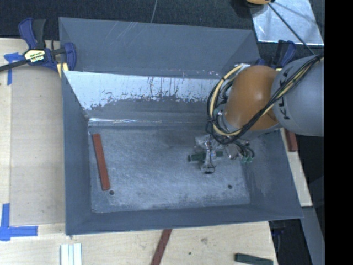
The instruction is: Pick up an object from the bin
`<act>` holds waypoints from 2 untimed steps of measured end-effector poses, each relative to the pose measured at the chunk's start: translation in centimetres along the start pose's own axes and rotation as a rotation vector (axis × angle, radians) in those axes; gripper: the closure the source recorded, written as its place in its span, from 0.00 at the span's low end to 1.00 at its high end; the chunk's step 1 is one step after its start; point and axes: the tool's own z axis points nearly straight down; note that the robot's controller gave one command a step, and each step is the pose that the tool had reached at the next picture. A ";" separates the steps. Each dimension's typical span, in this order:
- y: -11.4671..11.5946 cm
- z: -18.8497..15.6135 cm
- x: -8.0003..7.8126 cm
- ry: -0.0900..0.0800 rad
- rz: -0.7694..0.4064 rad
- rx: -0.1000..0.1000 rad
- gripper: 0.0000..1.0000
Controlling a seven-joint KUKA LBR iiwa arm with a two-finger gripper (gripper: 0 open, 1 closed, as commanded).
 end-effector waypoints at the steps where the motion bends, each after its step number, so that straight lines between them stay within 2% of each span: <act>1: 0.0 0.0 0.0 0.000 0.000 0.000 1.00; 2: 1.1 -11.0 -2.0 -0.001 -0.053 0.001 1.00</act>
Offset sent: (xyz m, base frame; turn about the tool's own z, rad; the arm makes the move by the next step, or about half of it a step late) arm 0.0164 0.0147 0.1091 -0.0544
